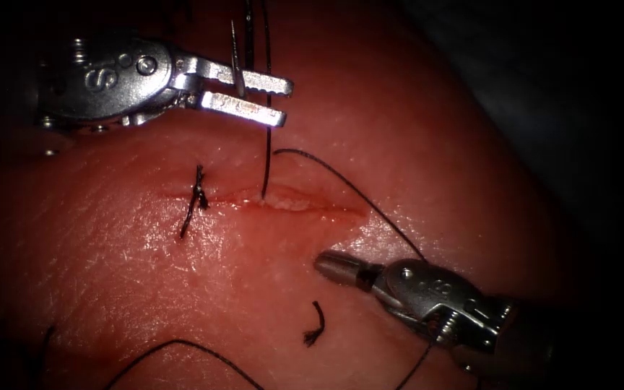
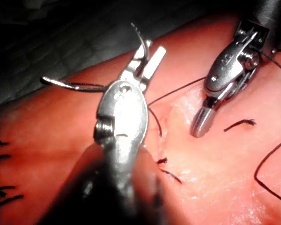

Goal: Wound Closure
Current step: Use the left gripper to pull the needle through the tissue

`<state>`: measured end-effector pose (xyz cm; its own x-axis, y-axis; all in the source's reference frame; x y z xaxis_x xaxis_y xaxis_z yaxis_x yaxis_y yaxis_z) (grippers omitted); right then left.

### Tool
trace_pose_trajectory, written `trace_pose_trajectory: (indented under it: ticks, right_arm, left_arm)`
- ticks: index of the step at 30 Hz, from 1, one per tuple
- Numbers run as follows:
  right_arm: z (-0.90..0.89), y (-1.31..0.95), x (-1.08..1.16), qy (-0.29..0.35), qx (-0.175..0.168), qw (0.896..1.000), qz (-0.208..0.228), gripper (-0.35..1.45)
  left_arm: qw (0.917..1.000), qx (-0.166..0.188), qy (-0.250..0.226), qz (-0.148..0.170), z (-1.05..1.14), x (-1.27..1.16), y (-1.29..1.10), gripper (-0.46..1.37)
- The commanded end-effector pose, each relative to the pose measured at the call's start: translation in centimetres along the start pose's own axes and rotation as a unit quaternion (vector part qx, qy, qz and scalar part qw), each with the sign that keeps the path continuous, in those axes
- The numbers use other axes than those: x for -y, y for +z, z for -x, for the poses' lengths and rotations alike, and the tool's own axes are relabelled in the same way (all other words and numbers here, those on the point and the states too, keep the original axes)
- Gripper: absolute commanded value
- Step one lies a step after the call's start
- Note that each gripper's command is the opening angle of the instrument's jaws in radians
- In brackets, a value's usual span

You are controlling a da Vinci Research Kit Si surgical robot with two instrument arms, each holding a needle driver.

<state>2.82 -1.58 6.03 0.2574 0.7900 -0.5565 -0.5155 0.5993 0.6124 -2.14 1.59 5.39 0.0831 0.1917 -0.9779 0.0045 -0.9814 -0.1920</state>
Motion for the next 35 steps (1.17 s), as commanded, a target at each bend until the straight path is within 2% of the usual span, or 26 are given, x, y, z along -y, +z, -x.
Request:
trace_pose_trajectory:
  ticks: [1, 8, 11, 13, 14, 26, 35]
  right_arm:
    - [-0.01, -0.01, 0.00, 0.001, 0.000, 1.000, 0.001, -0.35]
    - [-0.04, -0.01, -0.01, 0.011, 0.001, 1.000, -0.004, -0.35]
    - [-0.04, -0.02, 0.00, 0.014, 0.001, 1.000, -0.004, -0.19]
    - [-0.03, -0.03, 0.02, 0.016, 0.000, 1.000, -0.006, -0.22]
    - [-0.03, -0.03, 0.03, 0.020, 0.000, 1.000, -0.011, -0.31]
    - [-0.04, -0.03, 0.02, 0.023, 0.000, 1.000, -0.013, -0.35]
    - [-0.04, -0.03, 0.03, 0.023, 0.000, 1.000, -0.013, -0.35]
  left_arm:
    - [1.0000, 0.000, 0.001, 0.005, 0.03, -0.05, 0.00, -0.35]
    - [0.9995, 0.016, 0.021, 0.020, 0.19, -0.34, 0.04, -0.35]
    - [0.9990, 0.021, 0.031, 0.023, 0.24, -0.44, 0.04, -0.35]
    - [0.9988, 0.022, 0.036, 0.023, 0.26, -0.48, 0.03, -0.35]
    - [0.9986, 0.025, 0.041, 0.022, 0.29, -0.53, 0.03, -0.35]
    - [0.9978, 0.033, 0.054, 0.023, 0.49, -0.67, 0.03, -0.35]
    - [0.9977, 0.033, 0.055, 0.023, 0.50, -0.69, 0.04, -0.35]
